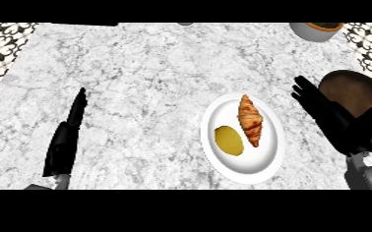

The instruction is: Pick the lemon from the plate and place it in the pan

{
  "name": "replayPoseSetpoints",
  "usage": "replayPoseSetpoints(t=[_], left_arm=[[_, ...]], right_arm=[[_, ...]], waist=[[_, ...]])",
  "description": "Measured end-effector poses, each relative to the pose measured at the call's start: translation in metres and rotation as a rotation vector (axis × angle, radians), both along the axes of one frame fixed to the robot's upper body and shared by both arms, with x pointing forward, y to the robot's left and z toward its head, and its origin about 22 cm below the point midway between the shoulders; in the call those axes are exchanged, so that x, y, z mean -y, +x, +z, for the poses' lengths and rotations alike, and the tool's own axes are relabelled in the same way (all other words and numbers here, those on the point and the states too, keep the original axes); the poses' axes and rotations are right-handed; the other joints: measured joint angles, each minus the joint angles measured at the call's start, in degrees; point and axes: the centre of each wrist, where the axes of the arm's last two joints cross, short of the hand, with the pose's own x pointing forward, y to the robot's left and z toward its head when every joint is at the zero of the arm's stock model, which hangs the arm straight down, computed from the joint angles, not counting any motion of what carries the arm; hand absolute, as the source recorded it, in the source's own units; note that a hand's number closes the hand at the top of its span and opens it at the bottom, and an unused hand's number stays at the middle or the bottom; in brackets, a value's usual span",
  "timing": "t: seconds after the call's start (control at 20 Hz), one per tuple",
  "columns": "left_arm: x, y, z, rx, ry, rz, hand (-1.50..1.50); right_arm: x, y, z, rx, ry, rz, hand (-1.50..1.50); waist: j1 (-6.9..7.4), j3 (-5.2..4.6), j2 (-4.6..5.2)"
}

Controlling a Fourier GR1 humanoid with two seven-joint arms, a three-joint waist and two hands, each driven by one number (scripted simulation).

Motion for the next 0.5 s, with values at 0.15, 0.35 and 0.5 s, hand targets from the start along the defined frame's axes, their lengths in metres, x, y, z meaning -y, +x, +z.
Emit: replayPoseSetpoints(t=[0.15, 0.35, 0.5], left_arm=[[0.008, -0.003, -0.012, -0.053, -0.103, 0.041, 0.0], [0.016, -0.01, -0.027, -0.177, -0.314, 0.103, 0.0], [0.016, -0.017, -0.035, -0.24, -0.419, 0.15, 0.0]], right_arm=[[-0.018, 0.005, 0.002, 0.02, 0.028, 0.054, 1.5], [-0.057, 0.011, 0.007, 0.107, 0.047, 0.202, 1.5], [-0.065, -0.005, 0.001, 0.249, -0.062, 0.152, -1.5]], waist=[[-0.66, 1.0, -0.14], [-0.07, 1.54, -0.2], [-1.73, 1.69, -0.74]])
